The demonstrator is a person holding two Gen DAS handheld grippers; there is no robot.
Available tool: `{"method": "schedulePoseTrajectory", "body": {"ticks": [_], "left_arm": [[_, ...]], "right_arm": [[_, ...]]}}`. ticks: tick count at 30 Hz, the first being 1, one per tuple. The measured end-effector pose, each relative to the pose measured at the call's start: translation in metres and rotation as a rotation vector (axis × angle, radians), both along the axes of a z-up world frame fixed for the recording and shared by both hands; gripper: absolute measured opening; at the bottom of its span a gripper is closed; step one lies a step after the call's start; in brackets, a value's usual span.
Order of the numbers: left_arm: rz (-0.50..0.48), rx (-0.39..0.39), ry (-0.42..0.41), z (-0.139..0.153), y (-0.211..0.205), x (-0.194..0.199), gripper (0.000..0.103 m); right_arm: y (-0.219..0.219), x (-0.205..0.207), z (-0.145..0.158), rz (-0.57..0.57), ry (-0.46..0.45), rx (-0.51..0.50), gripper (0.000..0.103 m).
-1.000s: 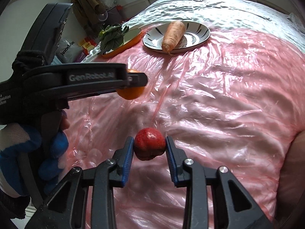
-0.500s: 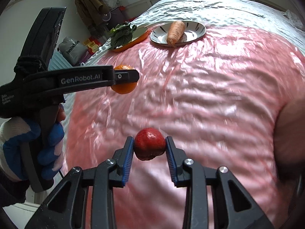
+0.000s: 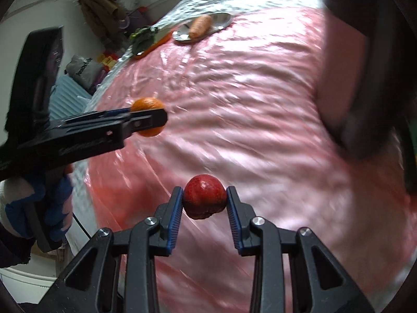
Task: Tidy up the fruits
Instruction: 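Carry the orange and red apple past the kettle and lower them into the green tray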
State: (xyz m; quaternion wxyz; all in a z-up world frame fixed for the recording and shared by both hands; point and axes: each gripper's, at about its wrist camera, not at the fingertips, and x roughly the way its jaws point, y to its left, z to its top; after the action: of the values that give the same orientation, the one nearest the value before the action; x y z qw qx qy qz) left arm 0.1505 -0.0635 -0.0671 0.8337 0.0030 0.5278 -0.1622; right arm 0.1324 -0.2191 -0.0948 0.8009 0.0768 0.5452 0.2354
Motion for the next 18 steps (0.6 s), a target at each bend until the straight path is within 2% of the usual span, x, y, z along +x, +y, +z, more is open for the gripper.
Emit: {"method": "schedulePoseTrajectory", "body": {"ticks": [9,18], "left_arm": [[-0.171,-0.015,0.048,0.007,-0.077,-0.04,0.039],[-0.336,-0.016,0.059,0.009,-0.151,-0.063,0.039]], "right_arm": [[-0.075,-0.024,0.0,-0.13,0.023,-0.031,0.06],[-0.138,-0.033,0.0,-0.252,0.02,-0.06,0.06]]}}
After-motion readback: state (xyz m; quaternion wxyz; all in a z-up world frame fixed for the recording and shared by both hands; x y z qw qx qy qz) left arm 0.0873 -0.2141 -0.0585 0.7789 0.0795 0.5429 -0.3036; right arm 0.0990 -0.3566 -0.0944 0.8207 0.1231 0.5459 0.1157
